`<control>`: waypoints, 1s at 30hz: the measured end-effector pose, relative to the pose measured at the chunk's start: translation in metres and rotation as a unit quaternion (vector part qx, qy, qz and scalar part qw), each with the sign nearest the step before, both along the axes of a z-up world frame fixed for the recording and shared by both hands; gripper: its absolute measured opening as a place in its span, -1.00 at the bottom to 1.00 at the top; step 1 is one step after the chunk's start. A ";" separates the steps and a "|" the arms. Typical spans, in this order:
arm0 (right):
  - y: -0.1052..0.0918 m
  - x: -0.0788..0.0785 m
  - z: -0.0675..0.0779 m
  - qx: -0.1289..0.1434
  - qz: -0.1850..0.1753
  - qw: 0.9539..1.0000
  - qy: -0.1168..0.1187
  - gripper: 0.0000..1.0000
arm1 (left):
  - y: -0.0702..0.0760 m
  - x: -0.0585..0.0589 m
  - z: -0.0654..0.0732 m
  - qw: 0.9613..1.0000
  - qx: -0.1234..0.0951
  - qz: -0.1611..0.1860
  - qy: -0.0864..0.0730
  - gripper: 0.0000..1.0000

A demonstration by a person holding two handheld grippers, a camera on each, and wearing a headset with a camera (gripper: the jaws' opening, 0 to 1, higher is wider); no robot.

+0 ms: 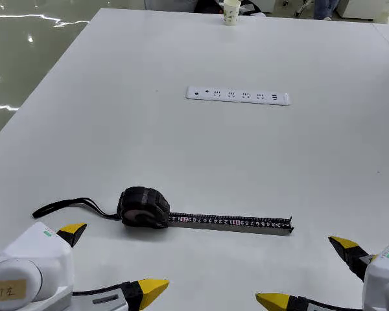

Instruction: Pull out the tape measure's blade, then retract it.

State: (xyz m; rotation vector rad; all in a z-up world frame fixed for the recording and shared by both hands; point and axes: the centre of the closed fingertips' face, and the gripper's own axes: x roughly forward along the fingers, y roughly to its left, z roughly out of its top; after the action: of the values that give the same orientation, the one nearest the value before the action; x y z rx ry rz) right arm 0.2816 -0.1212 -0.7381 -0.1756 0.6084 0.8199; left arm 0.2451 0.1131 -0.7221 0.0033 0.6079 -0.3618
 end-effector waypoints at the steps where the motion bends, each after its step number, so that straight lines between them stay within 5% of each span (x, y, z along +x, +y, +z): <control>1: 0.001 -0.001 0.000 0.000 0.000 1.000 0.001 0.98 | 0.001 0.000 0.000 1.000 0.000 0.004 0.001 0.98; 30: 0.006 -0.003 -0.001 0.006 0.004 1.000 0.005 0.98 | -0.001 0.002 0.001 1.000 0.003 0.015 0.004 0.98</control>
State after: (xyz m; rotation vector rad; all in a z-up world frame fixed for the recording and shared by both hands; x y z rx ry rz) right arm 0.2791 -0.1157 -0.7389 -0.1630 0.6134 0.8326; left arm 0.2476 0.1121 -0.7209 -0.0019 0.6161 -0.3301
